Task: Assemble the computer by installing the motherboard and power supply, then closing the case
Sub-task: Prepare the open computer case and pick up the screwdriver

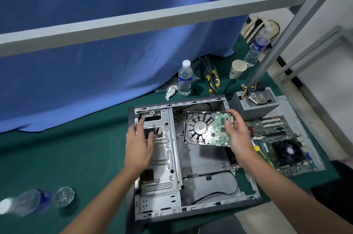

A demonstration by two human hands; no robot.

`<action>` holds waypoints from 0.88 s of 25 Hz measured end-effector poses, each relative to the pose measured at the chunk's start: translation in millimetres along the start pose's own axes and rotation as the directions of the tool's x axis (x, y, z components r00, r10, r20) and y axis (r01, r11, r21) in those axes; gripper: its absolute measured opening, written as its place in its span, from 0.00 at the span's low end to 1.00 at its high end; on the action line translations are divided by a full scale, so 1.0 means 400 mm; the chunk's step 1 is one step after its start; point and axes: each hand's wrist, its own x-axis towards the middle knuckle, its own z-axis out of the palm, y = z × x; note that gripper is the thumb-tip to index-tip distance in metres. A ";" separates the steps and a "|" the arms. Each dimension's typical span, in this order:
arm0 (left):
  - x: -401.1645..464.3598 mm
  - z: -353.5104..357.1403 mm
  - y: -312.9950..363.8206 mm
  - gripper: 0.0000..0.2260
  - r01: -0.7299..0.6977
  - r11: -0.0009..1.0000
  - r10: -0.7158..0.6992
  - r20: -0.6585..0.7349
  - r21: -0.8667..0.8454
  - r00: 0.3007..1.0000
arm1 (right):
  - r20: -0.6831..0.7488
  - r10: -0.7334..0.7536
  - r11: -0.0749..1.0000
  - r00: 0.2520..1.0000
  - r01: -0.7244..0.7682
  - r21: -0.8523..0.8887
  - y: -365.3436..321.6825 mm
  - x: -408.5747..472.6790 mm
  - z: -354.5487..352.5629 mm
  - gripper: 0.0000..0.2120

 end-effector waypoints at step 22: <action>0.117 0.059 -0.114 0.26 0.212 0.969 -0.203 -0.083 0.125 0.976 | 0.079 0.177 0.979 0.981 -0.183 0.086 0.099 0.190 0.179 0.20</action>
